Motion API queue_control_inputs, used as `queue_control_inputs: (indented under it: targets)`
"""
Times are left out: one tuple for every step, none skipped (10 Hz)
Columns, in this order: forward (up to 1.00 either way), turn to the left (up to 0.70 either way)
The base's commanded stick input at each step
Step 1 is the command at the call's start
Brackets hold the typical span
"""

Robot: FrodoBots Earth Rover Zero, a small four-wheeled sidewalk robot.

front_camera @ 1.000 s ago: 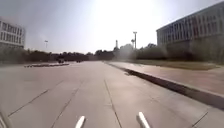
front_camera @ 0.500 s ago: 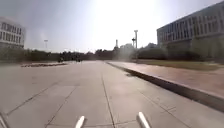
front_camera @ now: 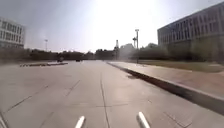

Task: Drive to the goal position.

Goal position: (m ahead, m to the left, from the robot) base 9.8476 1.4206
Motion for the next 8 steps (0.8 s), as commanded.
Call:
queue_control_inputs:
  targets:
    - [0.70,0.33]
    - [0.70,0.35]
    - [0.70,0.35]
    - [0.70,0.35]
    - [0.70,0.35]
    - [0.70,0.35]
    - [0.70,0.13]
    - [0.70,0.00]
